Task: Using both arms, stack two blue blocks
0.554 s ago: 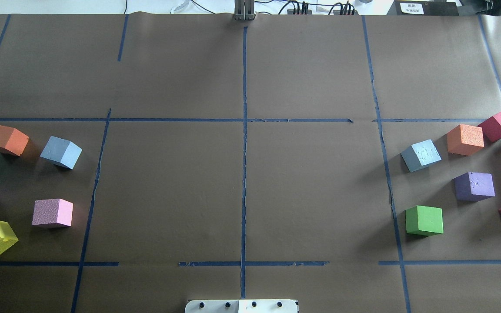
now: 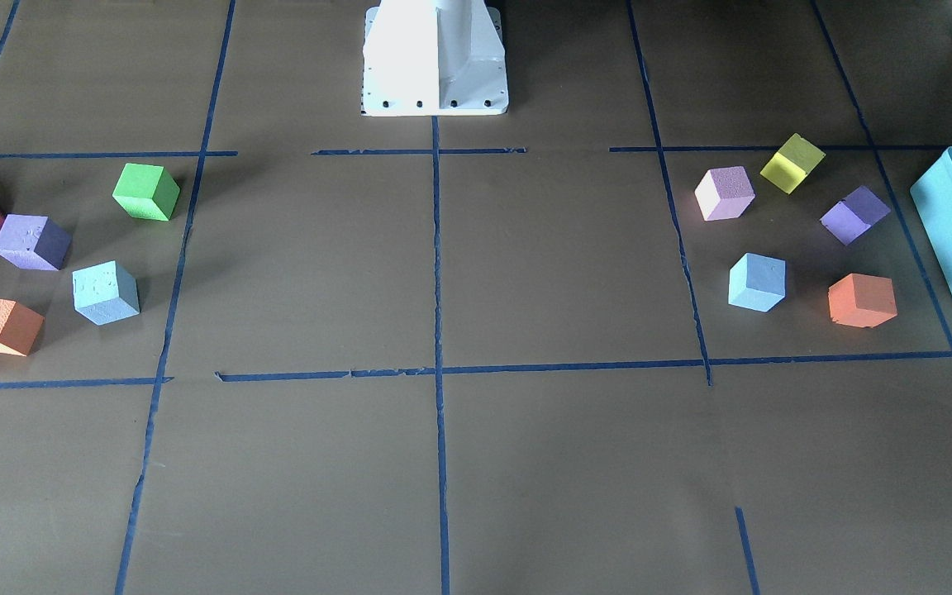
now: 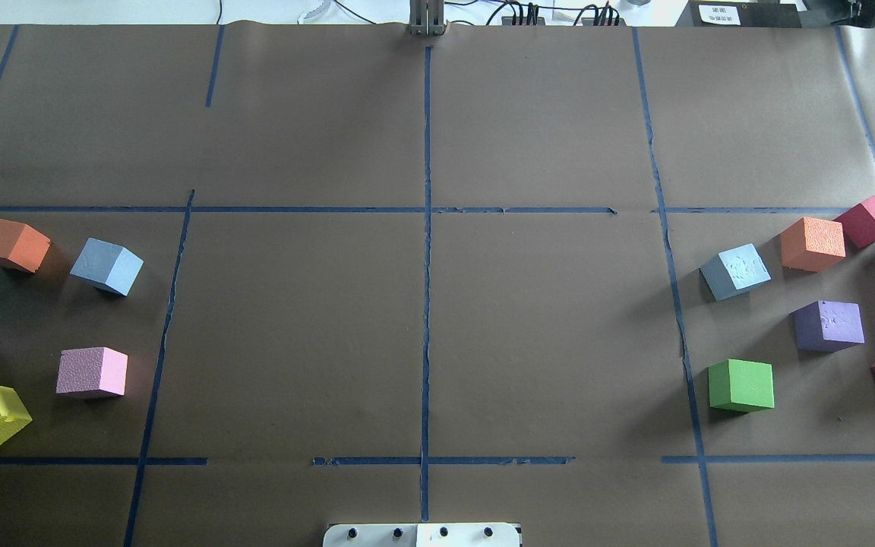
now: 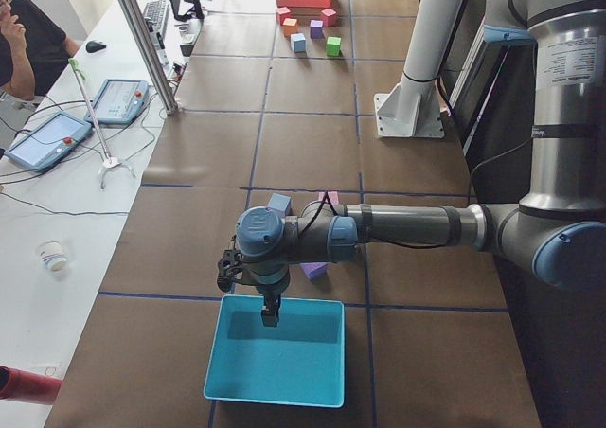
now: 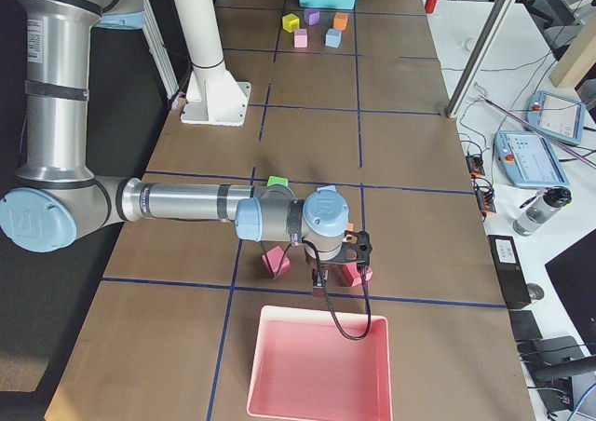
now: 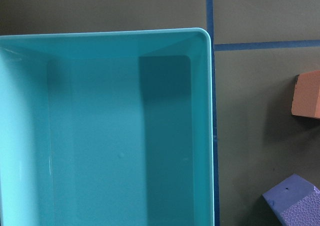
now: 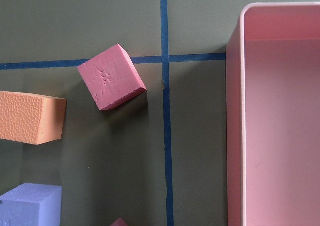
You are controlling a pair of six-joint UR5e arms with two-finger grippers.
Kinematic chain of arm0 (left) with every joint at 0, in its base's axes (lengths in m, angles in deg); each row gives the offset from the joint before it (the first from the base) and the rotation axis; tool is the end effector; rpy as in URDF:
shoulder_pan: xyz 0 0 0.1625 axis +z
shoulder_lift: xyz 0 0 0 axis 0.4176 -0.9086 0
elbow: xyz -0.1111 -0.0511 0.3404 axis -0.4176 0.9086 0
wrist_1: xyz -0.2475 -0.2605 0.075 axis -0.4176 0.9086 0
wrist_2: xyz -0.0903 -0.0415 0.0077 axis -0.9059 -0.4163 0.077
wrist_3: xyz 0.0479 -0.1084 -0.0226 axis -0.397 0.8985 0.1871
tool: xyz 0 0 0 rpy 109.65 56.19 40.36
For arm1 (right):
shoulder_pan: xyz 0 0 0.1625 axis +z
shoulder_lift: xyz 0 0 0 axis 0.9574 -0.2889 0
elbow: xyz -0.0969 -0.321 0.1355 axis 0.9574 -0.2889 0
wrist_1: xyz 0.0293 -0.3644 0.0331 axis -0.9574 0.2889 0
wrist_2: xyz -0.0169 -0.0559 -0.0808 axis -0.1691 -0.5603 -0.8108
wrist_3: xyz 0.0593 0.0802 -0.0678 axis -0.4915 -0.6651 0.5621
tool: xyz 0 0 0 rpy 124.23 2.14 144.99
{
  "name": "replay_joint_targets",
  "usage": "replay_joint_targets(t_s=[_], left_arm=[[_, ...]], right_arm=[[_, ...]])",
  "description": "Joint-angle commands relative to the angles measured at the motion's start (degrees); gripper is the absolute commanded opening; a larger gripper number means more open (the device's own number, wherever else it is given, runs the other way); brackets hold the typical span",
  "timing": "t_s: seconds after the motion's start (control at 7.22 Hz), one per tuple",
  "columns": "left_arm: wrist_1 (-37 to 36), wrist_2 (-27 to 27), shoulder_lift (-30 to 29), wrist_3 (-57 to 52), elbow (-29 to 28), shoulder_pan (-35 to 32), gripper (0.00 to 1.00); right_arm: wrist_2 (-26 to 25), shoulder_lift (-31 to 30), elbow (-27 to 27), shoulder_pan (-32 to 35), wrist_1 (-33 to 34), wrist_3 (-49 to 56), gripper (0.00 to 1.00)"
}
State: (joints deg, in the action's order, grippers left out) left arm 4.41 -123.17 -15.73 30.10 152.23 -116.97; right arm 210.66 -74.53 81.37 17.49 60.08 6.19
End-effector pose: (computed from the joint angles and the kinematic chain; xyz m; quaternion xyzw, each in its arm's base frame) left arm -0.0659 -0.4089 0.6118 0.0032 0.3752 0.0247 0.9266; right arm 0.0502 -0.4012 0.5950 0.0009 -0.3974 0.0230 0.9173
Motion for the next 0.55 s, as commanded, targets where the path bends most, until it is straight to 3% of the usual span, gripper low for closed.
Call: replay_joint_targets(t_s=[0.0, 0.42], left_arm=[[0.1, -0.2, -0.2, 0.0, -0.1, 0.0, 1.0], [0.1, -0.2, -0.3, 0.0, -0.3, 0.1, 1.0]], right_arm=[[0.1, 0.2, 0.3, -0.1, 0.0, -0.1, 1.0], [0.1, 0.9, 0.4, -0.1, -0.1, -0.2, 1.0]])
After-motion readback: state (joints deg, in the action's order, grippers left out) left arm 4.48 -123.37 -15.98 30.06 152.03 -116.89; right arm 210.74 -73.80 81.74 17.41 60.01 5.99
